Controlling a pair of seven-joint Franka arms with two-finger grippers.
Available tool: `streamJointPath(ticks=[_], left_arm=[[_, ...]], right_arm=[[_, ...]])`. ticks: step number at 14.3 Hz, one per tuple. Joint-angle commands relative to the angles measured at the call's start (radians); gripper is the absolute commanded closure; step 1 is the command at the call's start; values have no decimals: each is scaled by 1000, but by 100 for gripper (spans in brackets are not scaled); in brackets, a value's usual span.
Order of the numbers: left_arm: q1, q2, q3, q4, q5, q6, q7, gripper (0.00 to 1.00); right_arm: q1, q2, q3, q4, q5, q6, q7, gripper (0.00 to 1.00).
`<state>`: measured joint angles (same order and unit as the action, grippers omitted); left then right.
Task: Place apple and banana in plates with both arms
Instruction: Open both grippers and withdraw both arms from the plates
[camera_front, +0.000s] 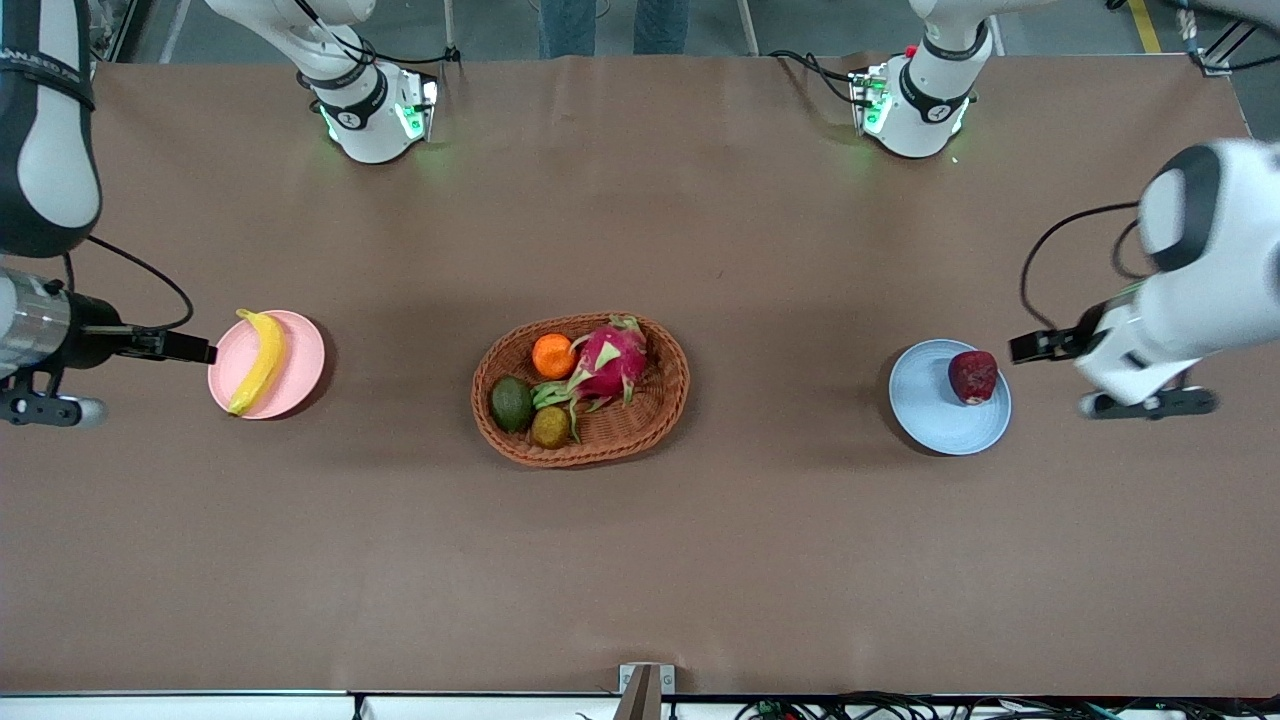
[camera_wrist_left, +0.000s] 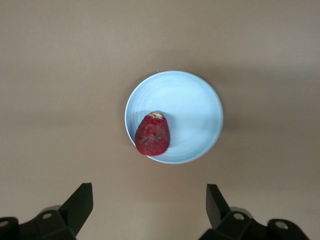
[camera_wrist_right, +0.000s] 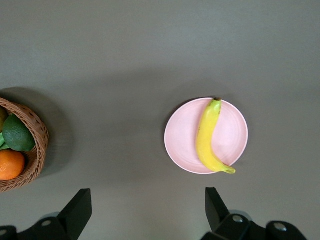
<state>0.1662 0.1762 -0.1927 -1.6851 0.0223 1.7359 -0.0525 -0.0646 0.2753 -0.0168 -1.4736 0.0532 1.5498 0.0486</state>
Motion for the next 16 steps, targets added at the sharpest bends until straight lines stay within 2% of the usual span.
streamJointPath(ticks=[1,5,7,11,13,16], left_arm=[[56,-105,-7,44,-51,-55,62,1],[55,-185,-7,67,-50,-58,45,0],[50,-182,-13,105,-39,-71,45,0],[42,-146,-13,191,-39,-120,45,0],[48,-145,-13,193,-50,-124,48,0],[47,-147,-13,185,-51,-168,48,0]], right_arm=[[-17,62,5,110,-22,-82,5,0],[-28,55,6,110,-65,-83,-1,0],[5,53,15,105,-157,-118,13,0],[31,42,17,113,-115,-126,14,0],[25,33,9,113,-76,-161,10,0],[34,-4,15,104,-75,-163,14,0]])
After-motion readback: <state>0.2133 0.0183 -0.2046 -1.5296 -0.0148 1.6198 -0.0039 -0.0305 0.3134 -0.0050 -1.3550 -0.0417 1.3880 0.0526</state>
